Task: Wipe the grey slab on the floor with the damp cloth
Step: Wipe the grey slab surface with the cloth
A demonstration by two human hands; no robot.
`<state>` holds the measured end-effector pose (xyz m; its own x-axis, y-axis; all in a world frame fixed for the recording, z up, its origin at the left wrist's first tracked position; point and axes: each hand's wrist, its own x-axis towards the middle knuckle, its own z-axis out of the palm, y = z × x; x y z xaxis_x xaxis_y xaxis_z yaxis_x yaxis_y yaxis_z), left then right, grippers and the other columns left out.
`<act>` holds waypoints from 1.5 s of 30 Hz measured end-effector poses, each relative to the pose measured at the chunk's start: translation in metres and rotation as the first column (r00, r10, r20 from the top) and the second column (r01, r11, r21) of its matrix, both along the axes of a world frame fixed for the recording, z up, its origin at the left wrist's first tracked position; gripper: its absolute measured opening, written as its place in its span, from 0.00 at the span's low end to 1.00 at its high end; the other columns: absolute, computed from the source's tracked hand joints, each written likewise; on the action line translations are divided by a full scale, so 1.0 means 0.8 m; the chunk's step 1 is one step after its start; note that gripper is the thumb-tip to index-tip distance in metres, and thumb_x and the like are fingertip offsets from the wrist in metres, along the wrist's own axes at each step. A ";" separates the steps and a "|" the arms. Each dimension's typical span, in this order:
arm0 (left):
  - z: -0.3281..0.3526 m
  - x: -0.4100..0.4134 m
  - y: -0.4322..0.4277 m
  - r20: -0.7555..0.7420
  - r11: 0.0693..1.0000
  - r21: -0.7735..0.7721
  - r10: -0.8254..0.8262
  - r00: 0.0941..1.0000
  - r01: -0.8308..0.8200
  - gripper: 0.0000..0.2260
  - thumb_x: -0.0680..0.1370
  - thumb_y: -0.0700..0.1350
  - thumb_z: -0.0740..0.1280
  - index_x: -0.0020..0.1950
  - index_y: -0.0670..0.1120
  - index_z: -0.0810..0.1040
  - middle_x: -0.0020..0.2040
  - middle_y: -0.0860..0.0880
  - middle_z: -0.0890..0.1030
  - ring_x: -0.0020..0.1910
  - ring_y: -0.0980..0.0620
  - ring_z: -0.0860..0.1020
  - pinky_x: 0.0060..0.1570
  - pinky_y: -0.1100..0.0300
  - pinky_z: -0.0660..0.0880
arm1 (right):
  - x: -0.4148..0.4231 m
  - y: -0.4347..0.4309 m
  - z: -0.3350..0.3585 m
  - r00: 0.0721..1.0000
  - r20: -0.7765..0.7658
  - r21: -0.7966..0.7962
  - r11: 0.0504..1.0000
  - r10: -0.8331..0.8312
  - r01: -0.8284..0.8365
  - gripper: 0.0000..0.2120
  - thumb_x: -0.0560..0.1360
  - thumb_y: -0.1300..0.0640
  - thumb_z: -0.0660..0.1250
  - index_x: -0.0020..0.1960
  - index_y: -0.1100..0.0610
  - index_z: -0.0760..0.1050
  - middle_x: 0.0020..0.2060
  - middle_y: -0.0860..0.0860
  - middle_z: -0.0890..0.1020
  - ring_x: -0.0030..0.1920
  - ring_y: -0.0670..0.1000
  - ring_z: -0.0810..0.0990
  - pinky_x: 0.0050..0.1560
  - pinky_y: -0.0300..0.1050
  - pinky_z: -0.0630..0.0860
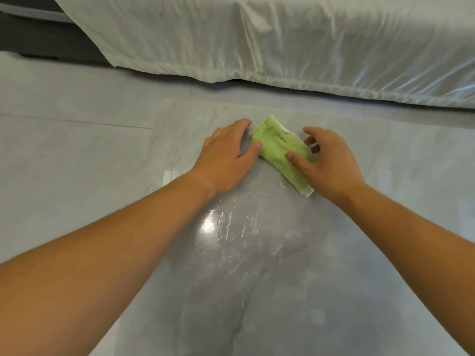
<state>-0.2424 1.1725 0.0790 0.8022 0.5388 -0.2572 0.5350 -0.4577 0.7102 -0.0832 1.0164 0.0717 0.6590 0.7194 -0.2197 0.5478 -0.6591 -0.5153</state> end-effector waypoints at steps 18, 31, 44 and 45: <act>-0.009 -0.070 0.018 0.010 0.954 0.196 0.227 0.974 -0.225 0.25 0.81 0.57 0.53 0.74 0.46 0.67 0.75 0.47 0.68 0.76 0.47 0.63 0.76 0.49 0.57 | -0.030 0.049 0.004 0.903 0.242 0.005 0.930 0.355 -0.367 0.24 0.74 0.36 0.64 0.57 0.53 0.81 0.50 0.55 0.76 0.51 0.59 0.75 0.51 0.54 0.73; -0.054 -0.131 -0.001 -0.203 0.908 0.417 0.047 0.978 0.043 0.32 0.82 0.62 0.45 0.81 0.45 0.55 0.83 0.43 0.47 0.81 0.48 0.40 0.78 0.46 0.39 | -0.066 0.144 -0.041 0.862 0.301 -0.211 0.910 0.409 -0.358 0.30 0.83 0.46 0.44 0.82 0.55 0.45 0.82 0.52 0.48 0.81 0.57 0.45 0.79 0.57 0.46; -0.044 -0.174 -0.044 -0.096 0.908 0.374 0.238 0.967 -0.187 0.32 0.82 0.61 0.46 0.79 0.42 0.60 0.81 0.42 0.54 0.81 0.46 0.48 0.78 0.44 0.43 | -0.117 0.211 -0.039 0.529 0.290 -0.155 0.585 0.797 -0.796 0.30 0.82 0.46 0.45 0.81 0.56 0.53 0.81 0.52 0.54 0.81 0.58 0.50 0.79 0.56 0.49; -0.043 -0.176 -0.048 -0.097 0.907 0.375 0.242 0.965 -0.190 0.32 0.82 0.61 0.46 0.79 0.41 0.60 0.81 0.42 0.55 0.81 0.46 0.48 0.78 0.44 0.43 | -0.110 0.192 -0.040 0.436 0.290 -0.163 0.493 0.852 -0.854 0.30 0.82 0.46 0.45 0.81 0.56 0.54 0.81 0.52 0.55 0.81 0.58 0.50 0.79 0.56 0.49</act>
